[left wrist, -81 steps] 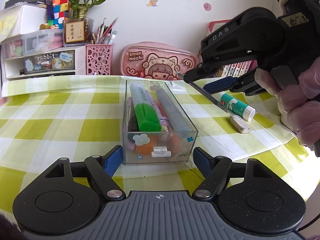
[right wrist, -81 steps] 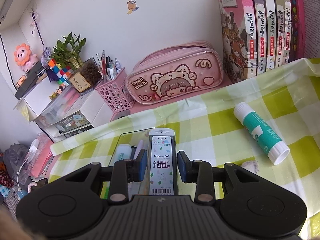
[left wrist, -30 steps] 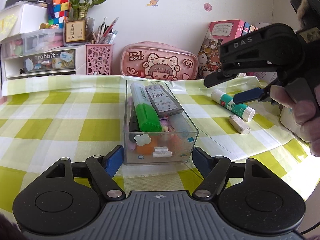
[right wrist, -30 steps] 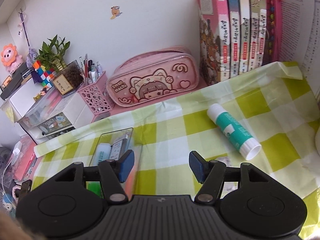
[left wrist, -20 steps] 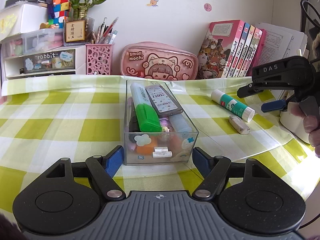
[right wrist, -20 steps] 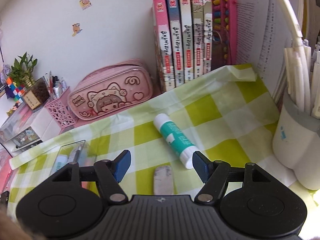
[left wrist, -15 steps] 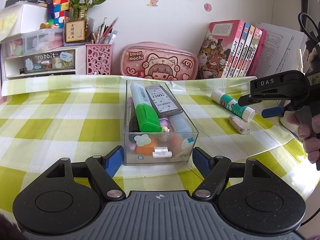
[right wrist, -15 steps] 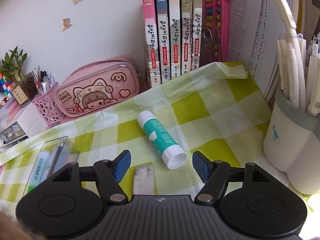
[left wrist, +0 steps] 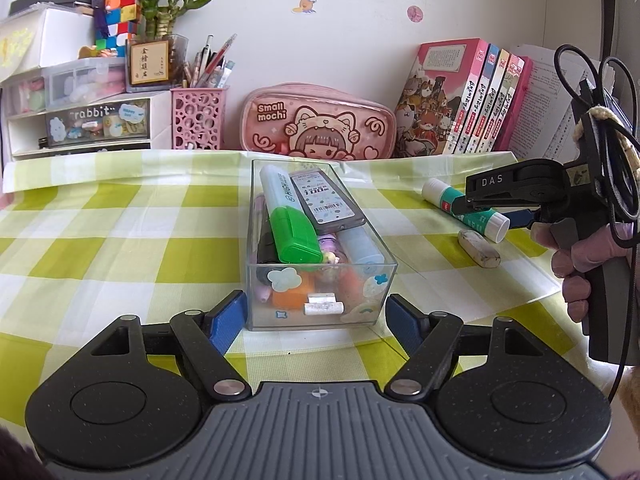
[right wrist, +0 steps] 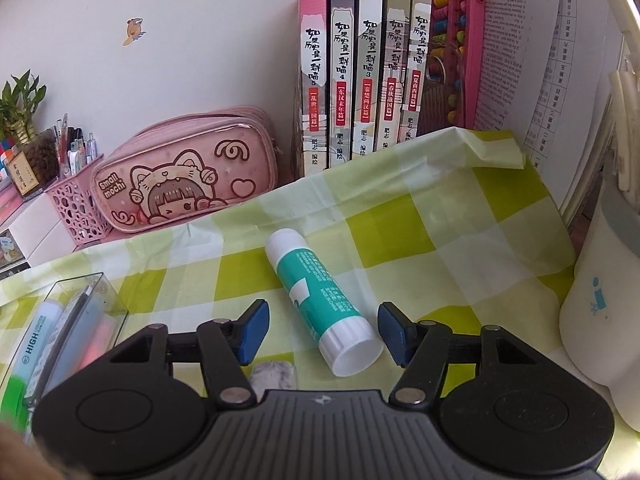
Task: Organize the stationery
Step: 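Move the right gripper toward the white-and-teal glue stick, then close the right gripper around the glue stick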
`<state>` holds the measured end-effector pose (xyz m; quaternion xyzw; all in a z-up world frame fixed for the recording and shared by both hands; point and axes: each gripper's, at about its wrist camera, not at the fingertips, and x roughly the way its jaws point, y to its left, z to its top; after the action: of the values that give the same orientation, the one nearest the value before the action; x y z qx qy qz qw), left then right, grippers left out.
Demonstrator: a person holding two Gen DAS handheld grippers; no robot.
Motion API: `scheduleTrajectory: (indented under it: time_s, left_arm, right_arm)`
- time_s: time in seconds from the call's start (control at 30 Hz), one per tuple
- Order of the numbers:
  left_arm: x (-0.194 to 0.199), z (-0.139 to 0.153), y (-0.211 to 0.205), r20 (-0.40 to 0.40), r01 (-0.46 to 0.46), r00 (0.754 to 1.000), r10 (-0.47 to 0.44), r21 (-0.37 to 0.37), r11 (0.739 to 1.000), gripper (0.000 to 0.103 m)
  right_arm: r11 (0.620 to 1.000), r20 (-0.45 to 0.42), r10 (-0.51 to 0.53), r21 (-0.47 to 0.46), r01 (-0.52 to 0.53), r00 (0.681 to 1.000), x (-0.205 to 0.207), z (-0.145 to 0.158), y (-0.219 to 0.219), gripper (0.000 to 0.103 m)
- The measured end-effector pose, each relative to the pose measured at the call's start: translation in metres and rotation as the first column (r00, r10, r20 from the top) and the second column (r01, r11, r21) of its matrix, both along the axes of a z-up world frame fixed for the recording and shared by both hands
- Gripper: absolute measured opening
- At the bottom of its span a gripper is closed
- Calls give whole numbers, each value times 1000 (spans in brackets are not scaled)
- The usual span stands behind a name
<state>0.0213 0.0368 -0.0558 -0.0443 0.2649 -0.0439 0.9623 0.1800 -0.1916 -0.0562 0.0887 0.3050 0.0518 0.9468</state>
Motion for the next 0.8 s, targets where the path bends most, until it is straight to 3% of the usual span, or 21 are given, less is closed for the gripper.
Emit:
scheduleTrajectory:
  time_s: [0.23, 0.4, 0.47, 0.5, 0.8]
  left_arm:
    - [0, 0, 0, 0, 0, 1000, 0, 1, 1000, 74]
    - [0, 0, 0, 0, 0, 1000, 0, 1, 1000, 74]
    - [0, 0, 0, 0, 0, 1000, 0, 0, 1000, 74]
    - [0, 0, 0, 0, 0, 1000, 0, 1, 1000, 74]
    - [0, 0, -1, 0, 1, 1000, -1, -1, 1000, 74]
  right_arm:
    - [999, 44, 16, 50, -18, 999, 0, 0, -1, 33]
    - [997, 73, 47, 58, -51, 996, -7, 3, 3, 28]
    - [995, 110, 63, 70, -71, 992, -14, 8, 5, 17]
    - [993, 114, 75, 79, -85, 991, -15, 11, 5, 6]
    - [986, 100, 142, 75, -150, 985, -19, 20, 20, 7]
